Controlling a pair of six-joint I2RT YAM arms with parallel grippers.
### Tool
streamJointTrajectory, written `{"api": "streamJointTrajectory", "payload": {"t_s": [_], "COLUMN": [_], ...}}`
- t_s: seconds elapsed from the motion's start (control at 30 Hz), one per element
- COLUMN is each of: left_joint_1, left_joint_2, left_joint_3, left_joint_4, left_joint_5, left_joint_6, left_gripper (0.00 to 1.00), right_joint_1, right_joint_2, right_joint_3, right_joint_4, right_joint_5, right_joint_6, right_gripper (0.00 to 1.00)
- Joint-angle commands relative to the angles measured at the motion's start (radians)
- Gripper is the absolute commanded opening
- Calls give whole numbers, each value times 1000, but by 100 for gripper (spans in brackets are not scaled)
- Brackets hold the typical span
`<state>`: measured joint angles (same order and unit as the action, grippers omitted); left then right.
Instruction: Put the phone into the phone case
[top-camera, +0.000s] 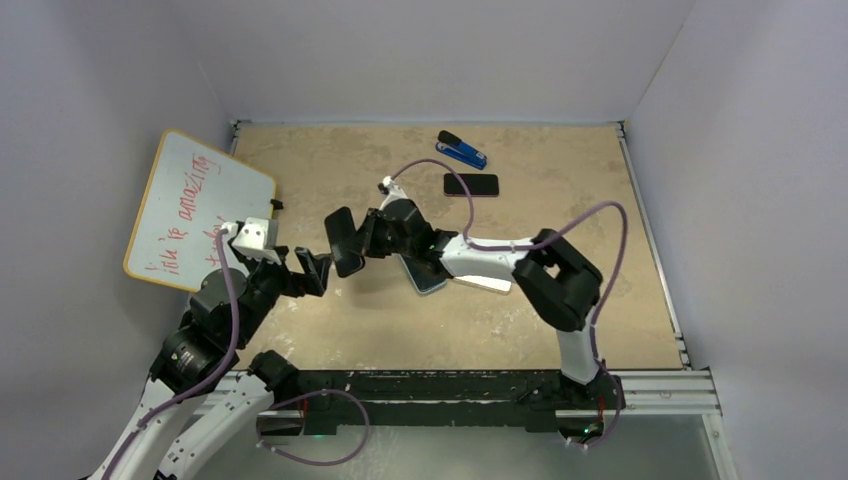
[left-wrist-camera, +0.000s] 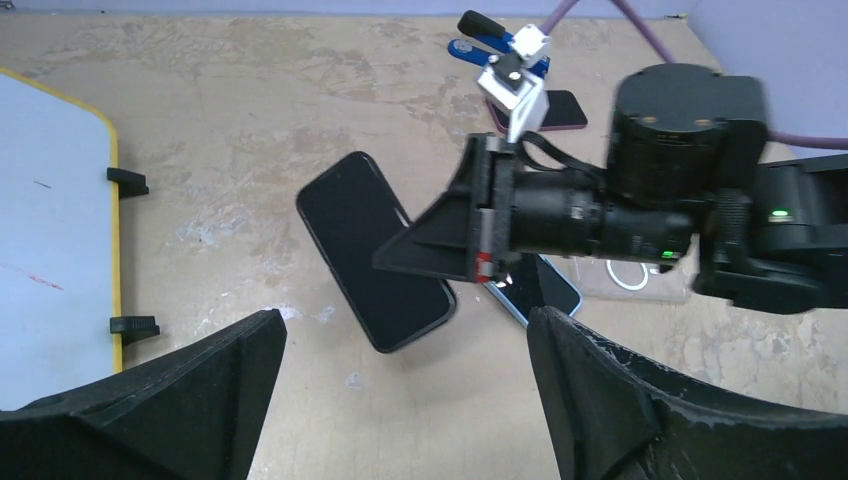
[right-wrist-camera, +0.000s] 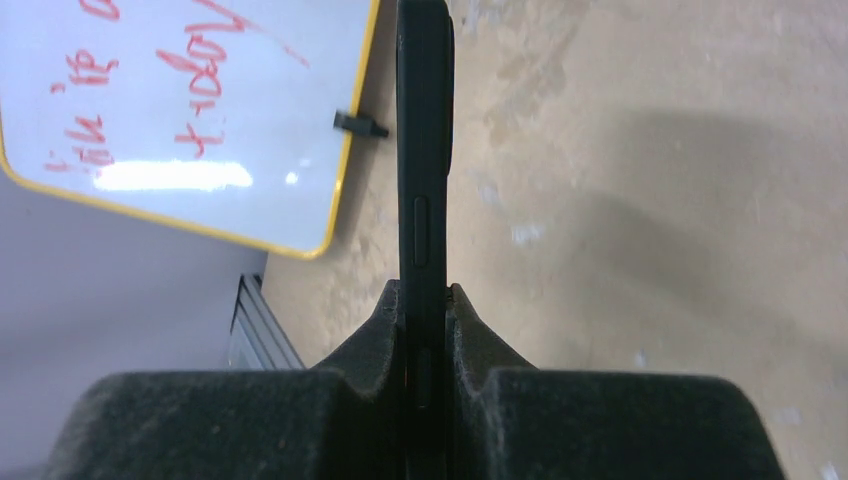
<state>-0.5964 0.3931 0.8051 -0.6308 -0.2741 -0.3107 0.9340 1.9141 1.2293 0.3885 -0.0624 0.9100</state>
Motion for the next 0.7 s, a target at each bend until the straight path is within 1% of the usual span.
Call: {"api": "streamJointTrajectory", "payload": {"t_s": [0.0,0.1,0.2,0.23,0.27,0.4,0.47,0.6,0.63,0.67], "left_joint_1": [4,3,3,3,3,3,4,3,3,3], "left_joint_2": [-13,-7,2,7,9,2,-5,-8,-8,-8], "left_joint_3": [-8,-8,-14,-14,-12,-14,-17,-19,-18,-18], "left_joint_4": [33,37,44,45,43,42,45,45,43,42], "left_joint_5": [-21,-12,-3,0,1,-6,-8,-13,-13,-16], "left_joint_6": [21,23,30,30,30,28,28,28,28,27], "left_gripper": [96,97,98,98,99,100,100,100,100,100], "right_joint_1": [-22,-29,-31,-31,-32,-33,-35,-50,-58,-65], "right_joint_2": [131,229,306,326,343,355,327,253,230,209], "right_joint_3": [144,206,253,268,280,312,309,285,272,257], "right_joint_4": [186,225,245,234,218,170,112,3,-24,-44], "right_joint_5": [40,59,111,136,149,150,164,189,192,195], "right_joint_6": [64,101,133,151,175,177,156,89,66,43], "right_gripper": [0,3,6,8,13,44,60,86,96,99]}}
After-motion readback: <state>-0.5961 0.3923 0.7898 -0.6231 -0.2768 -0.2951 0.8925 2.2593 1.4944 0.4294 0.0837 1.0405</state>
